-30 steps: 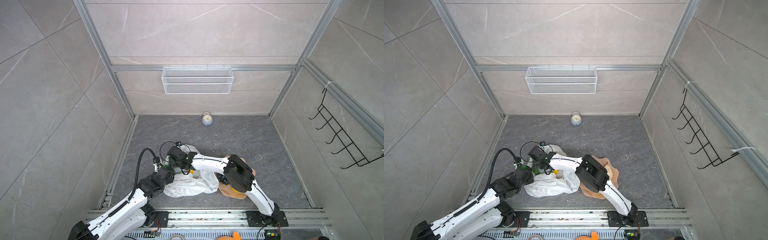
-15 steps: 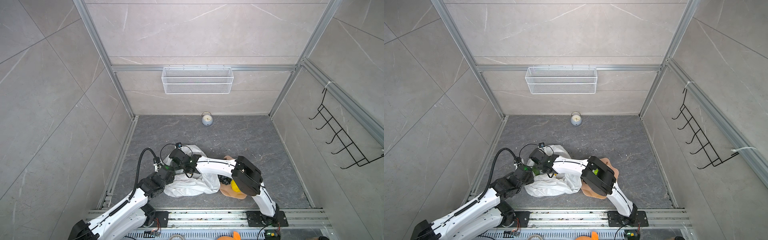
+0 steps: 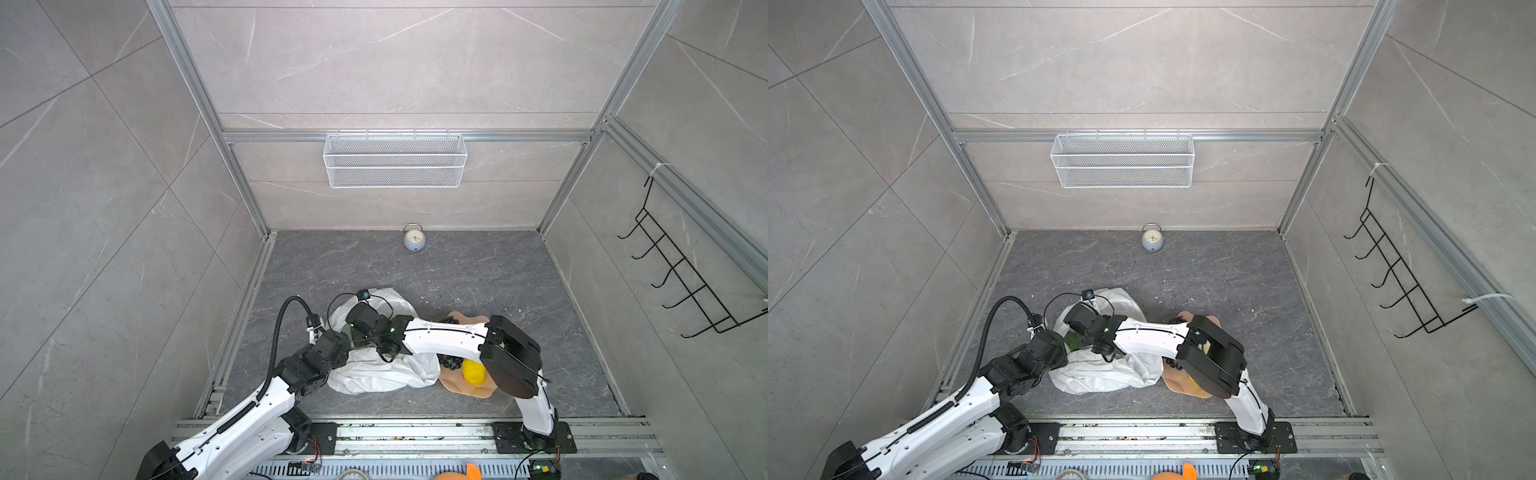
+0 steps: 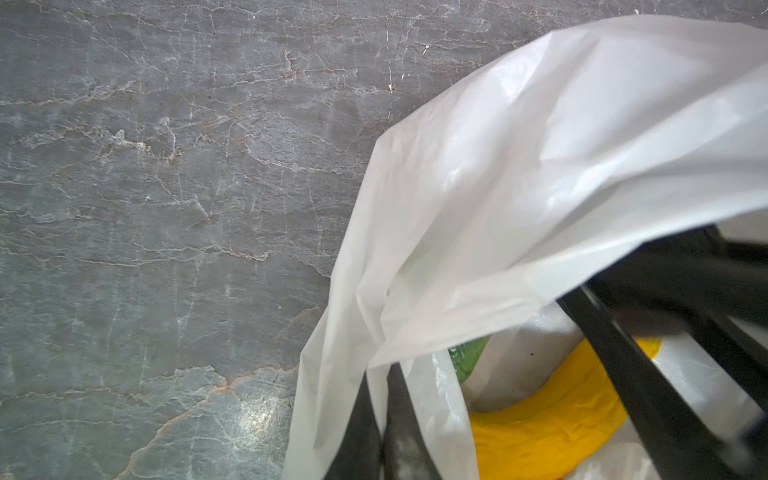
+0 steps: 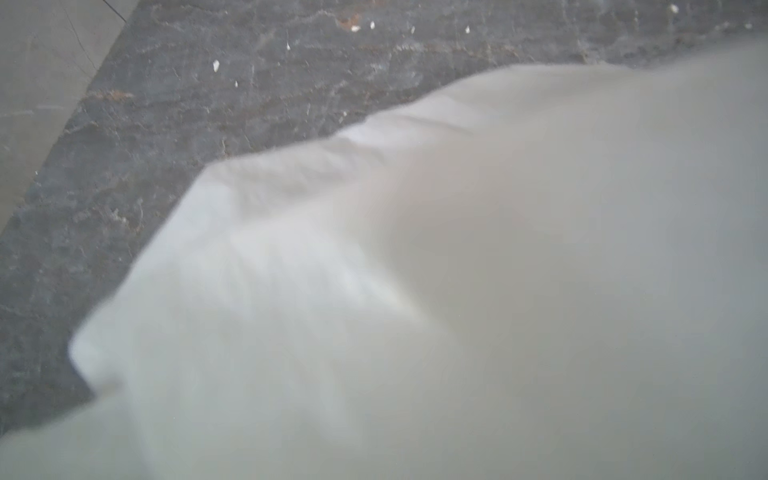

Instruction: Take the fake fruits out of the plastic bag

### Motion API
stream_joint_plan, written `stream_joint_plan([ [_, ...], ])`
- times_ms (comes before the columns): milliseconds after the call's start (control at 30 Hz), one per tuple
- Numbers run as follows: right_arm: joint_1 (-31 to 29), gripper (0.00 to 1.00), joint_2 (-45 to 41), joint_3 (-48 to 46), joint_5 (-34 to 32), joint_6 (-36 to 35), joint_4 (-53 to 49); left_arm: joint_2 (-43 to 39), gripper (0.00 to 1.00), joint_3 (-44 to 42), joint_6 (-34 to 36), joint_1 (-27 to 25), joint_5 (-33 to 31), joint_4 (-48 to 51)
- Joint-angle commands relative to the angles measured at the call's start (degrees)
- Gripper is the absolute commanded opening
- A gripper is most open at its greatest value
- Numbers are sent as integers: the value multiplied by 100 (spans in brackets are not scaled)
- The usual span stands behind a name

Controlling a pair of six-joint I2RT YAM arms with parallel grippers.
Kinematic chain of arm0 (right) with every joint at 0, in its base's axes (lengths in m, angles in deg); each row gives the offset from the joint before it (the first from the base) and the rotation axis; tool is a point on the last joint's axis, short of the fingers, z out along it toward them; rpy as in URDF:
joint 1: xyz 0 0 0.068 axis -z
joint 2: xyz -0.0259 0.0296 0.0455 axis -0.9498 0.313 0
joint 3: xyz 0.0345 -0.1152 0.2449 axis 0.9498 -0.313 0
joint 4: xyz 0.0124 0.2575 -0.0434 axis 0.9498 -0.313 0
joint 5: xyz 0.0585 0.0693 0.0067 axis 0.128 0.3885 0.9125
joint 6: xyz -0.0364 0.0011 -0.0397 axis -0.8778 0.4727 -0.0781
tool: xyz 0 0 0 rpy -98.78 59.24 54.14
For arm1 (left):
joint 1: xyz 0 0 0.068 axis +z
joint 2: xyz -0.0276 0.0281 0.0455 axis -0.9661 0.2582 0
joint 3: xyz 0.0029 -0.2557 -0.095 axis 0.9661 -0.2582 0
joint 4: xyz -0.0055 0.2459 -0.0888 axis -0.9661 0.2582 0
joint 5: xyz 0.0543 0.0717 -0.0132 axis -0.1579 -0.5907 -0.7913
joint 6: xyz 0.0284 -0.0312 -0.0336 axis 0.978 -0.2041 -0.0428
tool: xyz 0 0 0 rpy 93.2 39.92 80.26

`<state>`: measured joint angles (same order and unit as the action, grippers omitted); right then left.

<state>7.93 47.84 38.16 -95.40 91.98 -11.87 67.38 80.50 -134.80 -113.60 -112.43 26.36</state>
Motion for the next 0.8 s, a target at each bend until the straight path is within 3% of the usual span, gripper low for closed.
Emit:
stream_joint_plan([
  [0,-130,49,-850,-528,232,119,464,158,0,10,46,38,154,-167],
  [233,-365,49,-1849,-1462,217,280,518,394,0,149,135,35,261,-241],
  [433,-465,49,-2189,-1987,407,516,552,422,0,220,170,38,243,-228],
  [633,-513,49,-2859,-2183,9,566,-19,407,0,219,163,39,260,-187],
  [767,-510,49,-3455,-2131,-659,779,-958,382,0,196,174,41,271,-143],
])
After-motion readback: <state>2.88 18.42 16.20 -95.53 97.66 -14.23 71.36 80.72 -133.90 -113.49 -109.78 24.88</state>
